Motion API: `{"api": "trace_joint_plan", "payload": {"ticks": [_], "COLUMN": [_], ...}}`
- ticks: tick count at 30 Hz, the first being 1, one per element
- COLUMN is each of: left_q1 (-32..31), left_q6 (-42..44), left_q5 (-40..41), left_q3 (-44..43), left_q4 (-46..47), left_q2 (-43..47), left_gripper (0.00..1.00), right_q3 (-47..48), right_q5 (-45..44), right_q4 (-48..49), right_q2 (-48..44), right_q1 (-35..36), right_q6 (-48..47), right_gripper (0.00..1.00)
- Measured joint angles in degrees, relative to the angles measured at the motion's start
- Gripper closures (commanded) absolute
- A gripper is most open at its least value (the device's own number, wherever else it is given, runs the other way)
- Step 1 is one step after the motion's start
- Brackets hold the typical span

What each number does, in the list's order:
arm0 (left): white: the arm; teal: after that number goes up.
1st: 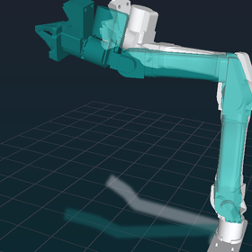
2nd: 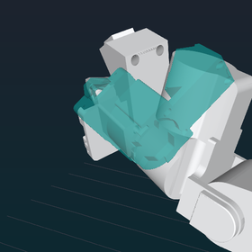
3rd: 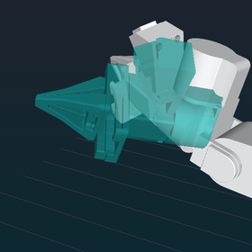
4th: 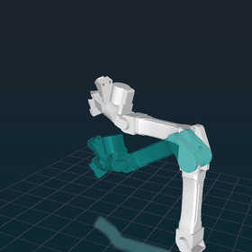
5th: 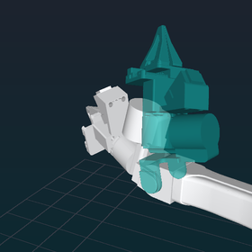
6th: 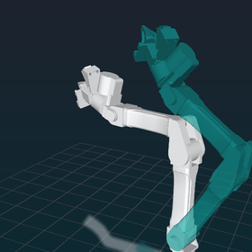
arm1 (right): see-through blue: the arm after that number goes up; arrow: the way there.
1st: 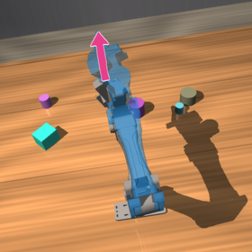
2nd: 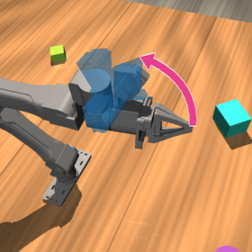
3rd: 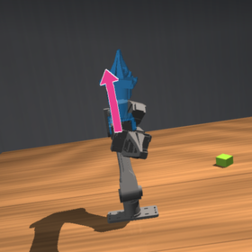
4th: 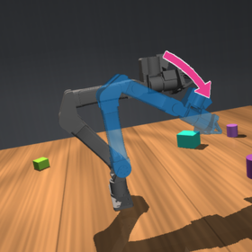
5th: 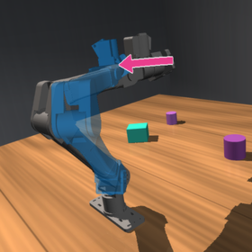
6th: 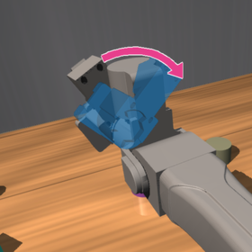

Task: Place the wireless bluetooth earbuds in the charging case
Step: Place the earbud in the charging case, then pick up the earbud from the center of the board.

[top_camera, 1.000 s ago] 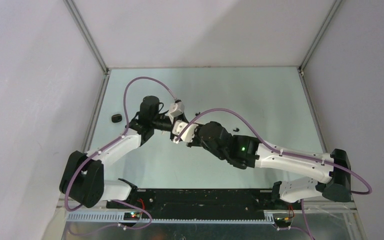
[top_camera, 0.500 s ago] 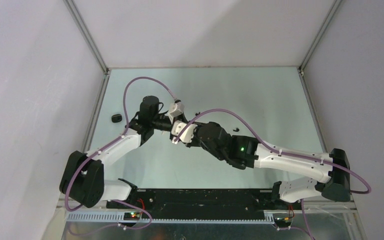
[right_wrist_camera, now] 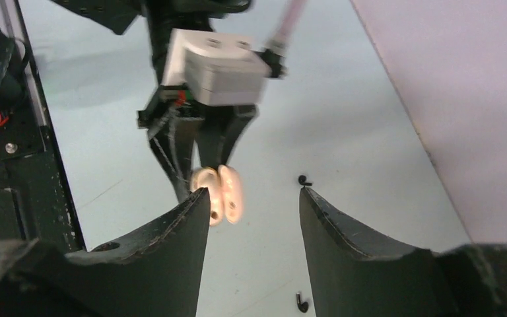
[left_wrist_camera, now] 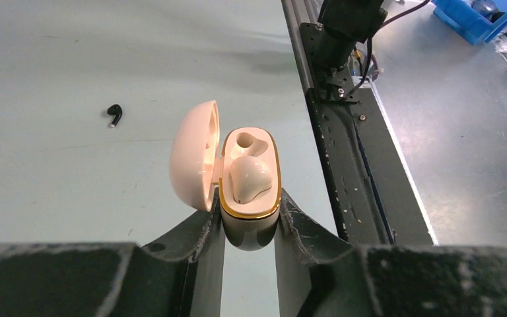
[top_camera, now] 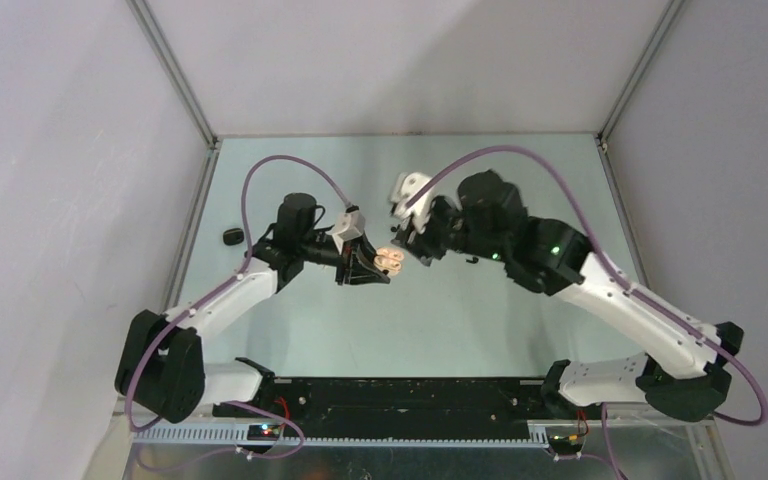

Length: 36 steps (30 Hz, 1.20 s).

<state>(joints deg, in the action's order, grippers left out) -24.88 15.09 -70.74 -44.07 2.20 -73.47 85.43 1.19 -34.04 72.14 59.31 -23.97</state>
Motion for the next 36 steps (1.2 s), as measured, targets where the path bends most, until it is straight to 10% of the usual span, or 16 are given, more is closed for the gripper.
{"api": "trace_joint_plan", "payload": {"ticks": [4, 10, 25, 36], "left_q1": [1.2, 5.4, 12.0, 12.2], "left_q6": [3.0, 9.2, 14.1, 14.5], "left_q5": [0.0, 0.0, -0.9, -1.7], "left_q3": [-0.8, -3.1, -3.3, -3.3], "left_q4": [-3.2, -10.0, -14.9, -15.2], "left_q2": [2.1, 6.0, 13.4, 13.0], "left_gripper": [1.00, 1.00, 1.00, 1.00], "right_q3": [0.8, -1.9, 30.3, 43.4], "right_q5": [5.8, 11.6, 26.2, 34.6], "right_q4": [-0.4, 4.9, 1.6, 0.0], "right_q2": [-2.1, 2.0, 57.0, 72.7], "right_q1": [-7.5, -18.1, -19.3, -17.6], "right_q6": [2.2, 4.9, 15.0, 29.7], "right_gripper": [0.24, 0.23, 0.35, 0.40]}}
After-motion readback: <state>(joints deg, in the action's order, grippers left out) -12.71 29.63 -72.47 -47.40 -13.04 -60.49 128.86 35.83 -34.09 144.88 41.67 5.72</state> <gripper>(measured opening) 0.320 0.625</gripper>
